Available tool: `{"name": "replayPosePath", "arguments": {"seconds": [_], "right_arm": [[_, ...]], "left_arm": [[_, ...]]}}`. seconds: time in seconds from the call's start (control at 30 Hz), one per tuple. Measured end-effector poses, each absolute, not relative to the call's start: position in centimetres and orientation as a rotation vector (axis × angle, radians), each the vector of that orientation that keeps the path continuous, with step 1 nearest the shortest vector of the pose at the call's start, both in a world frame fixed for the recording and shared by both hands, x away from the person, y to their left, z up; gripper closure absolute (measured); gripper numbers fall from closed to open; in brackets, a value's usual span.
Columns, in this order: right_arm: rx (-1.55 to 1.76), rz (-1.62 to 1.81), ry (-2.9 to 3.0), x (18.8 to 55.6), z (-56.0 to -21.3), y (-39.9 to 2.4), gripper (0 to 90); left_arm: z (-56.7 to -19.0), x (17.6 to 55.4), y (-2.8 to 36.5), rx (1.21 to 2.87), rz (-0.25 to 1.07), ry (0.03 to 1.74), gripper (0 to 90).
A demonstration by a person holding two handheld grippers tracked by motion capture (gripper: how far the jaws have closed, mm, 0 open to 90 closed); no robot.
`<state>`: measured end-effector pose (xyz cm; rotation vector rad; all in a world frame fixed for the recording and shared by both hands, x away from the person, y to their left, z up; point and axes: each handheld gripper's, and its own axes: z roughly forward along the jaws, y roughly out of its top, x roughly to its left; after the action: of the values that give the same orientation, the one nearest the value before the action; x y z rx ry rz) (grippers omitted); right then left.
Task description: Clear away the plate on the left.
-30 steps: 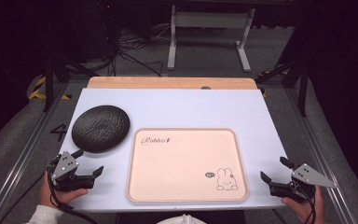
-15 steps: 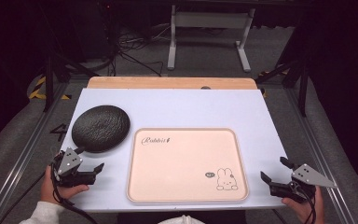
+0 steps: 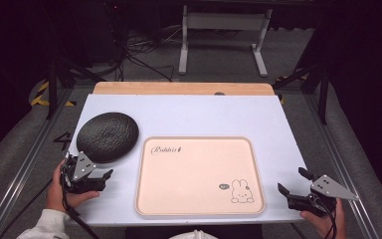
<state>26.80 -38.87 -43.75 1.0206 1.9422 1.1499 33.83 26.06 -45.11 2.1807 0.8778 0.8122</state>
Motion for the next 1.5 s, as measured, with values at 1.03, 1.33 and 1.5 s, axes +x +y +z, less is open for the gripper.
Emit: {"name": "replayPosePath", "arguments": {"seconds": [1.03,1.33,1.5], "right_arm": [[1.023,1.139,1.958,26.9,-43.9,-38.8,11.3],[1.025,1.136,1.961,26.9,-43.9,-38.8,11.1],[1.023,1.131,1.963,26.9,-43.9,-38.7,11.1]], "left_arm": [[-46.3,37.6,21.4,2.542,1.139,0.754,52.0],[-47.0,37.7,19.5,2.701,1.318,0.602,76.4],[-47.3,37.8,18.5,2.725,1.424,0.506,80.9]]}}
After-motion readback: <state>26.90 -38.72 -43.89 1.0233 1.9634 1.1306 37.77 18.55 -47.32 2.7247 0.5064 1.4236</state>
